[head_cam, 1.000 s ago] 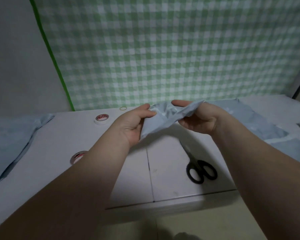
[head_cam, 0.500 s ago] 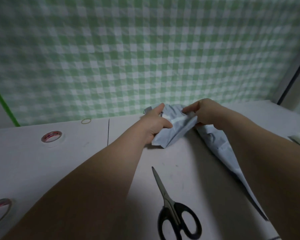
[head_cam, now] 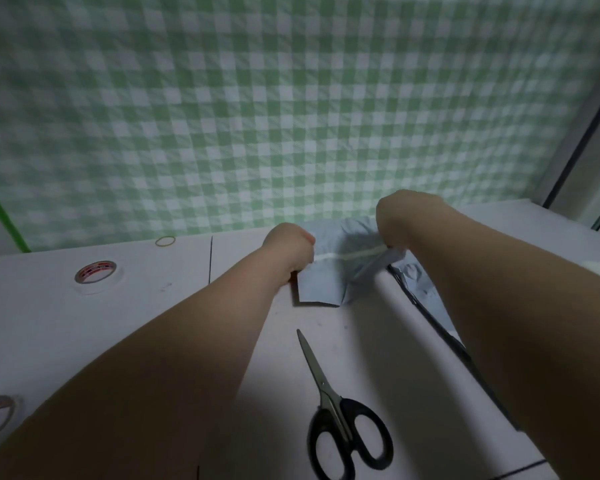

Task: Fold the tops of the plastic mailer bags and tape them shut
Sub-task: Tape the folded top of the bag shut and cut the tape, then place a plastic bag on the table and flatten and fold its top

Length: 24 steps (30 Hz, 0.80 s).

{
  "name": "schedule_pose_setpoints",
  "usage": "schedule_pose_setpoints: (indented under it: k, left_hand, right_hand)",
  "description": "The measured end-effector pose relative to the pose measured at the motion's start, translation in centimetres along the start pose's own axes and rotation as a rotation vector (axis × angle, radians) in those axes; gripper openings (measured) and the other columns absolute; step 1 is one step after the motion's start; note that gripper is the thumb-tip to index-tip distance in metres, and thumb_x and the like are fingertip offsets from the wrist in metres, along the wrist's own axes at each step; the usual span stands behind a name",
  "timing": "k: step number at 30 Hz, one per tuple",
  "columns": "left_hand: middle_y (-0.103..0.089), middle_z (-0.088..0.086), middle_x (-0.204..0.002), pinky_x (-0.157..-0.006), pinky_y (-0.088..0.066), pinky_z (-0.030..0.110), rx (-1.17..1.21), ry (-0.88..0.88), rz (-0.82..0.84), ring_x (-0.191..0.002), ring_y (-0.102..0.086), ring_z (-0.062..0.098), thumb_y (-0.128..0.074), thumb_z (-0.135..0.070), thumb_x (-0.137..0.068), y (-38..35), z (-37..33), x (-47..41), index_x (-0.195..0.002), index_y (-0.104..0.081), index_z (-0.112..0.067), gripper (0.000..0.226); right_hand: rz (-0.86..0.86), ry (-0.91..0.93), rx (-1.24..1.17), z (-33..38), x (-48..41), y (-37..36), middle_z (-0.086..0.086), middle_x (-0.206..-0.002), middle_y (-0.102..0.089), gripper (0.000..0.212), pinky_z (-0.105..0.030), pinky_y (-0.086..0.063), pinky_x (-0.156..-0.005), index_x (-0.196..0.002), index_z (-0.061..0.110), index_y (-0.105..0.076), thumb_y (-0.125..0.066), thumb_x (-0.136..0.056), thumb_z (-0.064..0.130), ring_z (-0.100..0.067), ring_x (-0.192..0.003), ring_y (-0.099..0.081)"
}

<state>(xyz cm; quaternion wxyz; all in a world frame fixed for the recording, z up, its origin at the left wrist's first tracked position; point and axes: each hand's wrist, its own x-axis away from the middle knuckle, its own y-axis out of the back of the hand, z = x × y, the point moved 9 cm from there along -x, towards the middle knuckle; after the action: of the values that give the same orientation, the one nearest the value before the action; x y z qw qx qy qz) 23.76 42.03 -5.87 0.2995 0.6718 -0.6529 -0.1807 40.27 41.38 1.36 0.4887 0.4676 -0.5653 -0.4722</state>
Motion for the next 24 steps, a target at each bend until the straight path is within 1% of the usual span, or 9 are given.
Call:
schedule_pose_setpoints:
  k: [2, 5, 6, 8, 9, 11, 15, 19, 24]
  left_hand:
    - [-0.059, 0.004, -0.105, -0.096, -0.046, 0.031, -0.247, -0.079, -0.024, -0.105, -0.053, 0.024, -0.051, 0.006, -0.087, 0.2, -0.9, 0.4, -0.102, -0.066, -0.012, 0.027]
    - [-0.039, 0.009, -0.138, -0.093, -0.045, 0.031, -0.494, -0.101, -0.089, -0.116, -0.044, 0.024, -0.052, -0.005, -0.089, 0.4, -1.5, 1.6, -0.128, -0.054, -0.015, 0.041]
    - [-0.028, 0.007, -0.143, -0.093, -0.042, 0.034, -0.555, -0.117, -0.098, -0.121, -0.037, 0.027, -0.053, -0.011, -0.089, 0.1, -1.4, 1.6, -0.13, -0.051, -0.019, 0.042]
    - [-0.006, 0.0, -0.155, -0.102, -0.031, 0.044, -0.68, -0.181, -0.059, -0.136, -0.019, 0.031, -0.05, -0.026, -0.091, -1.0, -1.1, 1.7, -0.137, -0.041, -0.027, 0.047]
    - [0.004, -0.005, -0.158, -0.108, -0.022, 0.05, -0.739, -0.22, -0.008, -0.142, -0.007, 0.032, -0.044, -0.032, -0.094, -1.9, -0.9, 1.7, -0.143, -0.032, -0.029, 0.051]
    - [0.016, -0.009, -0.158, -0.113, -0.004, 0.058, -0.813, -0.254, 0.106, -0.145, 0.013, 0.031, -0.029, -0.043, -0.098, -3.1, -0.1, 1.8, -0.151, -0.012, -0.029, 0.056]
    - [0.026, -0.006, -0.156, -0.113, 0.006, 0.06, -0.892, -0.193, 0.202, -0.143, 0.024, 0.028, -0.02, -0.048, -0.099, -3.4, 1.4, 2.3, -0.151, 0.008, -0.032, 0.061]
    - [0.02, -0.007, -0.158, -0.114, 0.006, 0.059, -0.87, -0.169, 0.22, -0.144, 0.021, 0.026, -0.016, -0.045, -0.099, -3.1, 1.7, 3.2, -0.151, 0.008, -0.033, 0.059]
    - [0.008, -0.009, -0.16, -0.114, 0.004, 0.059, -0.879, -0.157, 0.267, -0.146, 0.015, 0.027, -0.019, -0.057, -0.097, -1.4, 2.2, 4.4, -0.152, 0.001, -0.032, 0.063]
  right_hand:
    - [-0.13, -0.006, 0.136, 0.9, 0.8, 1.5, -0.002, -0.072, -0.045, 0.007, -0.03, -0.044, -0.069, -0.079, 0.011, -0.052, -0.051, -0.087, 0.009, -0.022, -0.075, -0.052]
    - [-0.242, 0.056, 0.198, 3.2, 1.2, 2.1, 0.001, -0.072, -0.045, 0.016, -0.024, -0.033, -0.051, -0.091, 0.013, -0.061, -0.05, -0.085, 0.003, -0.015, -0.06, -0.044]
    - [-0.224, 0.095, 0.211, 4.1, 1.3, 1.5, 0.0, -0.078, -0.049, 0.019, -0.025, -0.037, -0.055, -0.099, 0.012, -0.062, -0.05, -0.087, 0.005, -0.016, -0.066, -0.048]
    - [-0.096, 0.11, 0.282, 5.3, 1.1, -0.8, -0.003, -0.106, -0.057, 0.028, -0.032, -0.046, -0.085, -0.117, 0.01, -0.058, -0.049, -0.092, 0.015, -0.022, -0.096, -0.057]
    - [-0.036, 0.106, 0.323, 5.6, 1.0, -1.8, -0.004, -0.118, -0.057, 0.033, -0.036, -0.042, -0.098, -0.123, 0.01, -0.055, -0.048, -0.093, 0.021, -0.025, -0.109, -0.056]
    - [0.05, 0.082, 0.337, 5.9, 0.7, -3.4, -0.007, -0.133, -0.051, 0.042, -0.041, -0.034, -0.107, -0.131, 0.012, -0.05, -0.047, -0.094, 0.029, -0.028, -0.122, -0.049]
    - [0.132, 0.089, 0.191, 6.2, 0.2, -6.3, -0.006, -0.155, -0.023, 0.053, -0.049, -0.015, -0.114, -0.146, 0.013, -0.031, -0.039, -0.098, 0.035, -0.031, -0.143, -0.016]
    - [0.113, -0.033, -0.259, 4.9, 0.7, -8.8, -0.014, -0.159, 0.006, 0.071, -0.046, -0.004, -0.116, -0.152, 0.016, -0.003, -0.021, -0.096, 0.057, -0.032, -0.146, 0.005]
    - [0.118, 0.011, -0.318, 4.8, 1.1, -9.8, -0.013, -0.158, 0.01, 0.07, -0.048, 0.004, -0.115, -0.152, 0.022, -0.006, -0.015, -0.094, 0.06, -0.03, -0.145, 0.012]
